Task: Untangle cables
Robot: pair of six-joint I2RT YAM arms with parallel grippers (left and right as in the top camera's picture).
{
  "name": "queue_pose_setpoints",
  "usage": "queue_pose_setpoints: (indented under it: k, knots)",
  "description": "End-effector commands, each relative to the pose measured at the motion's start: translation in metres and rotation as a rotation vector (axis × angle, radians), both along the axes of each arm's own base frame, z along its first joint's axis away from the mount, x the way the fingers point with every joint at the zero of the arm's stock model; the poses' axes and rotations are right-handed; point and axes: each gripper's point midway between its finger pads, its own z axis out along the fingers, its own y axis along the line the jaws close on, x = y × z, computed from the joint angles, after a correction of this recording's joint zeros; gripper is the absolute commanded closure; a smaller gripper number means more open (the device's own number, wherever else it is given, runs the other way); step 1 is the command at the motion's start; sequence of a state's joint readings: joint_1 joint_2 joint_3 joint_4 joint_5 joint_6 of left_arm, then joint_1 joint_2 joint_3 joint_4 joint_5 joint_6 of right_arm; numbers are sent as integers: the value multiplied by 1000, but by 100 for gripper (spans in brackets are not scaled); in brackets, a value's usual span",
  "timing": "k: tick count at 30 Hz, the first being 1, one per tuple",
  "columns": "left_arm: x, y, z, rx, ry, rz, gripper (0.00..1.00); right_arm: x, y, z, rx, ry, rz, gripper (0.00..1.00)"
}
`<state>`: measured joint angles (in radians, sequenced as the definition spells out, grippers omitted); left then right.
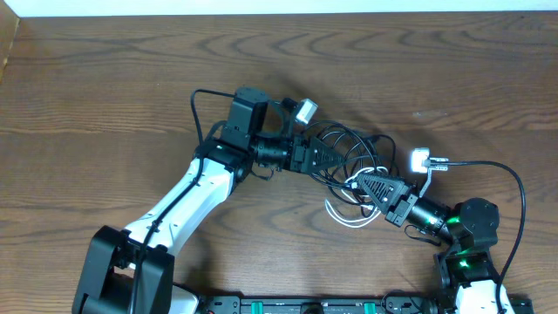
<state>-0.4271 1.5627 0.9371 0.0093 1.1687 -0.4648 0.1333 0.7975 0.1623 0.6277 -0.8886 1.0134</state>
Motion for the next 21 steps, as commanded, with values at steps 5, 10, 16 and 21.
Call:
queue_pose_setpoints:
  k: [5,10,16,21]
  knots:
    - [-22,-14,2,7,-133,-109,37,11,-7,4,15,2,-74,99]
    - [-45,-31,2,-7,-219,-206,60,12,-9,4,19,8,-88,99]
    - [-35,-26,-30,170,-236,-123,92,12,-9,4,18,11,-87,99]
    - [-22,-3,-63,377,-195,-17,92,12,-9,2,16,21,-87,99]
